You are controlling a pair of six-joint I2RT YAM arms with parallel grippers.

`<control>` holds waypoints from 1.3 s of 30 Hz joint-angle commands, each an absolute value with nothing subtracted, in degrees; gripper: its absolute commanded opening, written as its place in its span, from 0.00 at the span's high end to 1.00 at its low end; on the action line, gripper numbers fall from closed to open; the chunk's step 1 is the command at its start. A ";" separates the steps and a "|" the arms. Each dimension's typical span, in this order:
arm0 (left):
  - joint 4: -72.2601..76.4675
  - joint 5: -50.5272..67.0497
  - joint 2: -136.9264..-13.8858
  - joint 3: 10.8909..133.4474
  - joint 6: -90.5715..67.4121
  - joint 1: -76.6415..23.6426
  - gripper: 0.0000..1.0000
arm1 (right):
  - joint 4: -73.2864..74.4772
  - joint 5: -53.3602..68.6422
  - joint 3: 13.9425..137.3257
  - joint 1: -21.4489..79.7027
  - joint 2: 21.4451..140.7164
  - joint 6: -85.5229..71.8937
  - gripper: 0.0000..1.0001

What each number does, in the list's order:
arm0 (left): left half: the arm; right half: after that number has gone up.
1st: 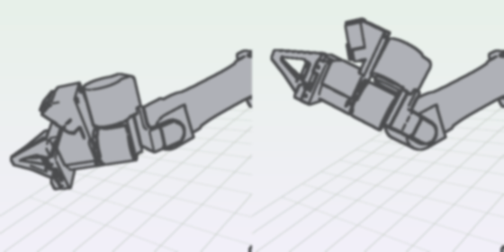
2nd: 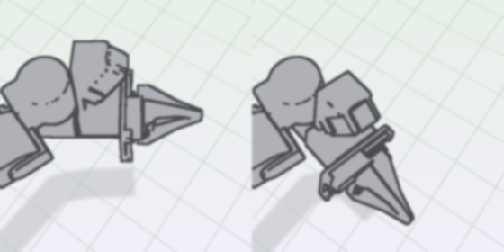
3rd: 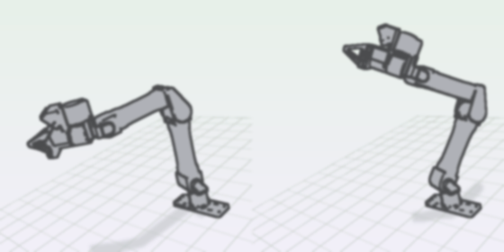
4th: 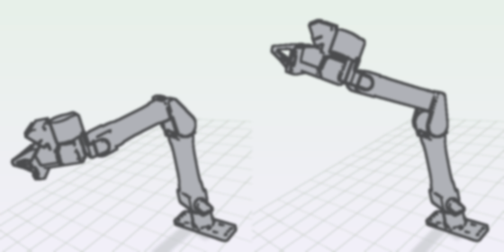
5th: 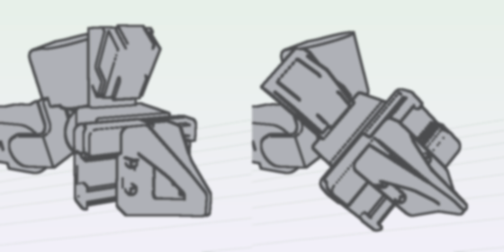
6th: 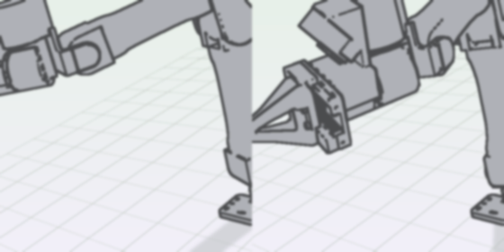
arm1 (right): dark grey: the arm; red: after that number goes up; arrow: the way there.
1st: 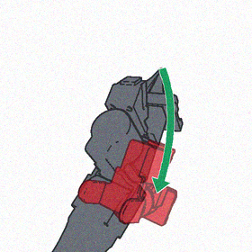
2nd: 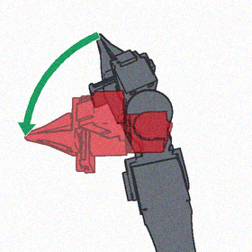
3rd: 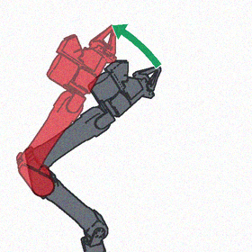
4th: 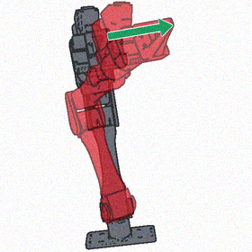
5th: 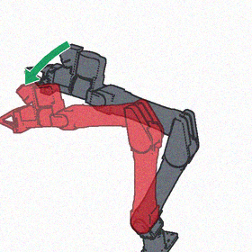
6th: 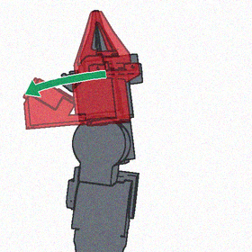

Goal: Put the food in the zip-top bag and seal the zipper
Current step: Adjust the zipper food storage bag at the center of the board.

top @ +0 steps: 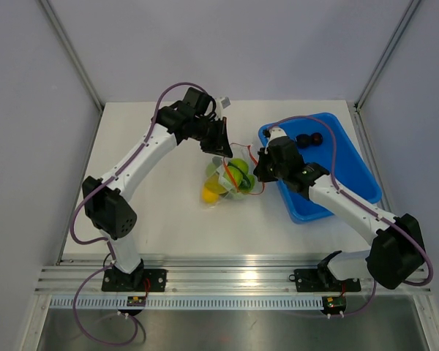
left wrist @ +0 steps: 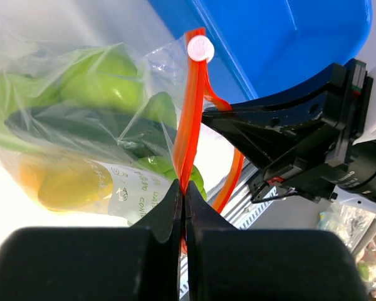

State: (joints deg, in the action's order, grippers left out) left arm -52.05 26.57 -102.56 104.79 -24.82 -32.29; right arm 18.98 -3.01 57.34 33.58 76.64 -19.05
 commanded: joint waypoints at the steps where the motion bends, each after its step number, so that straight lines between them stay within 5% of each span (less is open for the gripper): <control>1: -52.38 27.78 -101.16 109.86 -22.06 -31.99 1.00 | 16.79 -0.18 60.64 33.49 75.24 -21.17 1.00; 6: -53.69 24.27 -102.48 114.15 -21.18 -29.89 0.94 | 14.07 1.93 58.55 33.57 71.38 -33.11 1.00; 7: -54.31 23.56 -103.09 115.30 -20.57 -29.80 0.87 | 12.50 1.76 57.67 33.49 70.85 -38.62 1.00; 8: -55.10 23.03 -103.27 116.79 -19.00 -29.71 0.67 | 12.13 0.71 57.05 33.83 70.58 -41.54 1.00; 12: -57.04 20.49 -102.31 119.53 -16.88 -29.71 0.41 | 13.09 -4.21 57.22 35.68 70.66 -51.57 1.00; 26: -48.44 22.33 -91.06 99.69 -11.69 -40.42 0.43 | 15.20 -5.80 60.38 35.68 73.48 -55.81 1.00; 39: -41.40 12.58 -90.70 92.12 -10.28 -48.43 0.46 | 18.20 -4.13 60.65 35.68 70.58 -61.60 1.00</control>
State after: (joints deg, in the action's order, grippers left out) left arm -45.91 16.51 -92.31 93.73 -10.98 -48.38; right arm 19.35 -3.84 58.74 35.24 73.45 -58.76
